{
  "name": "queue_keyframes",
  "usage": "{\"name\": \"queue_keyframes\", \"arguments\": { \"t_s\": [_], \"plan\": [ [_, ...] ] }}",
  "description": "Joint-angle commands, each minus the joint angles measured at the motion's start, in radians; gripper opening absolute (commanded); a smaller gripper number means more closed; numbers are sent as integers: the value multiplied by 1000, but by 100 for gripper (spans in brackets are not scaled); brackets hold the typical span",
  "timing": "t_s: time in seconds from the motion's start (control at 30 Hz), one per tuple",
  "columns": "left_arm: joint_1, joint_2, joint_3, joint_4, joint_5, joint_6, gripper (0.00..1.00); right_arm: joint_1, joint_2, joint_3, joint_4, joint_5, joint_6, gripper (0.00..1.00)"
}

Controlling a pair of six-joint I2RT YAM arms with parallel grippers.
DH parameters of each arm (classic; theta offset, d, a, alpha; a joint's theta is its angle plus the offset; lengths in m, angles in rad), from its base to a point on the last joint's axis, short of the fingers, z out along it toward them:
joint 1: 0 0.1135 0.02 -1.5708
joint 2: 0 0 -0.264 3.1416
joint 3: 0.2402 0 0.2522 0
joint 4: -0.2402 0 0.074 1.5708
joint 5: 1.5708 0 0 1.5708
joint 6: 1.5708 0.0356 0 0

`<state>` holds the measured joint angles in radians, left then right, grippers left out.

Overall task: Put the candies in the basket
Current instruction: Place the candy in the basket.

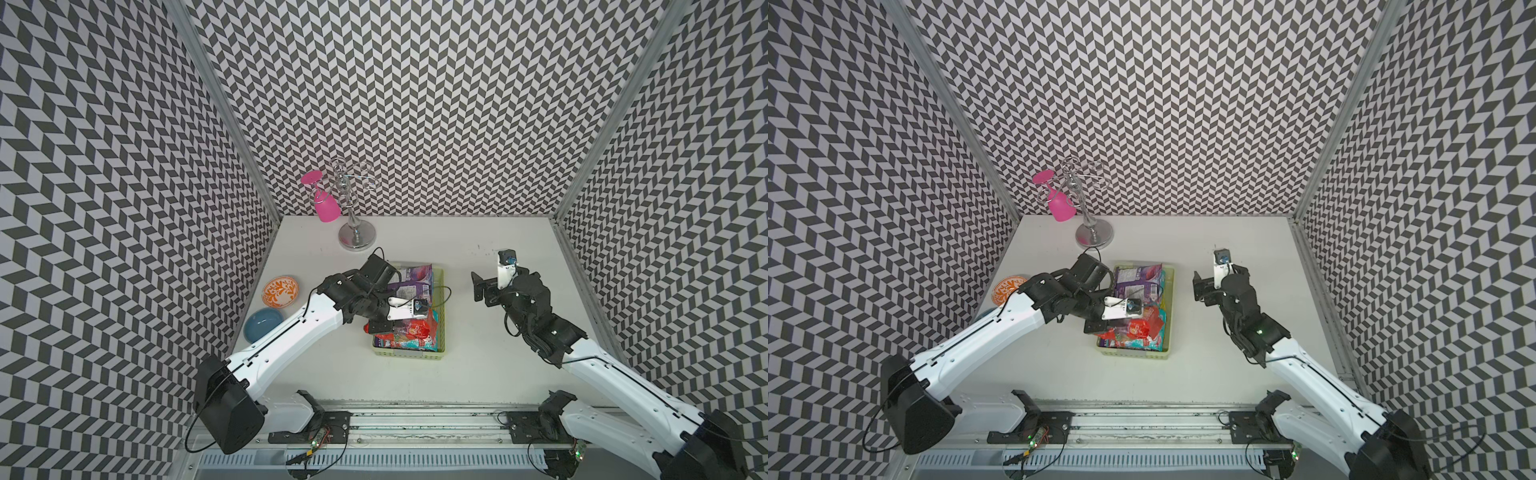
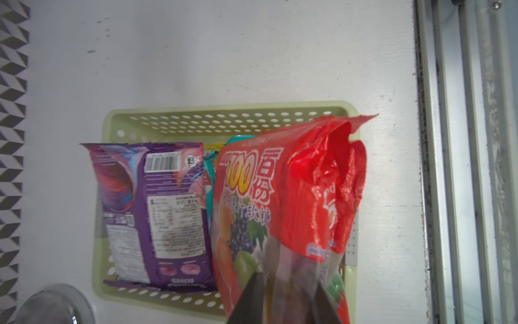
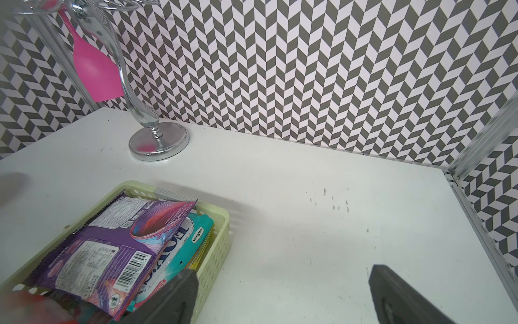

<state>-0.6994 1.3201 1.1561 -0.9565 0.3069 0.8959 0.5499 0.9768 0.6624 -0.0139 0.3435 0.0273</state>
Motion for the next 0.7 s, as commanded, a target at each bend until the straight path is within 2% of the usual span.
{"name": "queue_keyframes", "arguments": {
  "t_s": [0.0, 0.27, 0.53, 0.67],
  "plan": [
    [-16, -1, -47, -13, 59, 36, 42, -8, 0, -7, 48, 0, 6, 99],
    [-58, -27, -159, 69, -4, 63, 45, -11, 6, -7, 52, -9, 9, 99],
    [-84, -44, -246, 243, -98, 68, 33, -13, 10, -6, 46, -7, 11, 99],
    [-93, -36, -252, 301, -116, 68, 31, -14, 8, -10, 47, -2, 9, 99]
  ]
}}
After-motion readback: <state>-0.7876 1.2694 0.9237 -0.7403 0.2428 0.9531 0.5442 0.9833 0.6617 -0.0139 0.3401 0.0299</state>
